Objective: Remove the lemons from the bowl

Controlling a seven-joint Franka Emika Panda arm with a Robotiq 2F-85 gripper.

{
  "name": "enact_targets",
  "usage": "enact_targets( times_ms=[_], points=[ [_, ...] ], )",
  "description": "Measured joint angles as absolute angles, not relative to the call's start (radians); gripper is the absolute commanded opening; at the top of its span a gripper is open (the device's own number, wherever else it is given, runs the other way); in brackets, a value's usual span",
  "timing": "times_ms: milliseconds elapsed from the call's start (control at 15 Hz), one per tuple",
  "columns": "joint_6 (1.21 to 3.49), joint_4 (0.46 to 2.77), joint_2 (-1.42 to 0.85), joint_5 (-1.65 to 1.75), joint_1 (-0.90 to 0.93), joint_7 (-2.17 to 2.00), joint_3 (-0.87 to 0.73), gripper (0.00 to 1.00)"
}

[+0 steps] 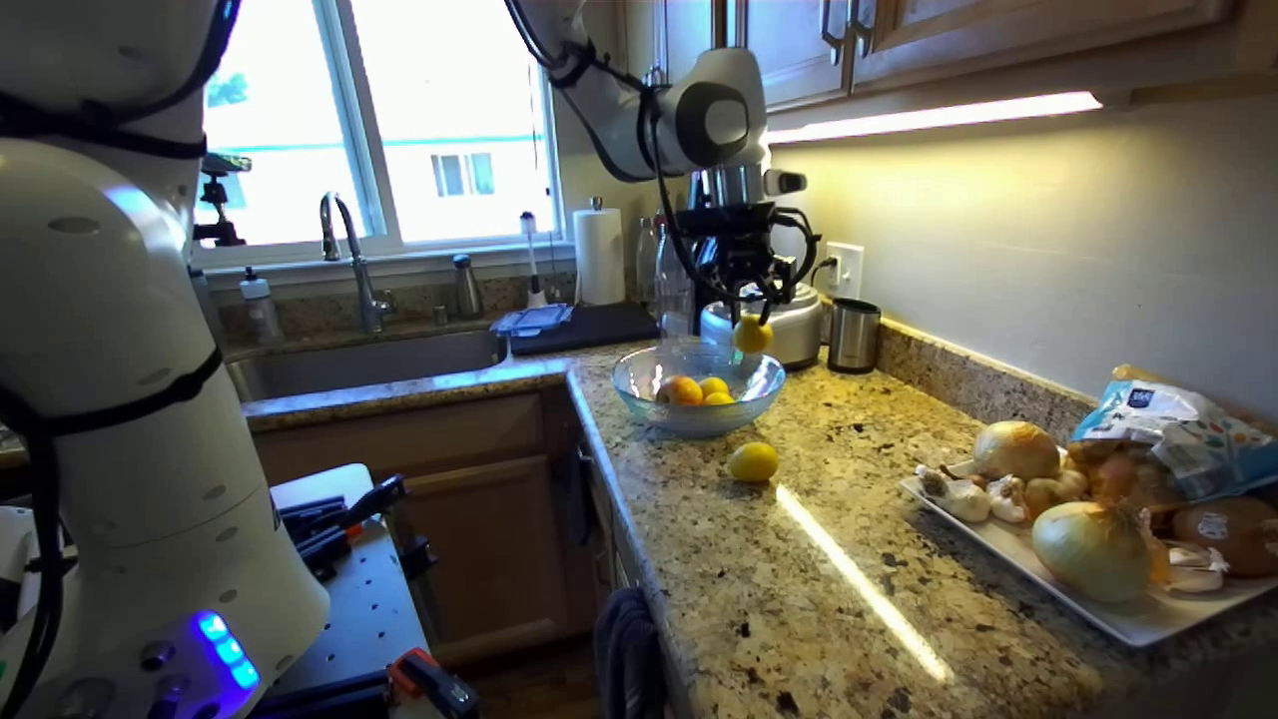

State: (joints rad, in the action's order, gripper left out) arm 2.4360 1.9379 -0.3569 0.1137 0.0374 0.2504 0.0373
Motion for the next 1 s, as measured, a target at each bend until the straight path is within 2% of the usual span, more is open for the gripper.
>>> enact_targets(
  times_ms=[467,1000],
  points=[
    [2.436,1.948,-0.37,0.176,0.009,0.046,-0.108,0.21],
    [2.462,1.951,-0.522,0.144,-0.03,-0.101,-0.136,0.21]
  ],
)
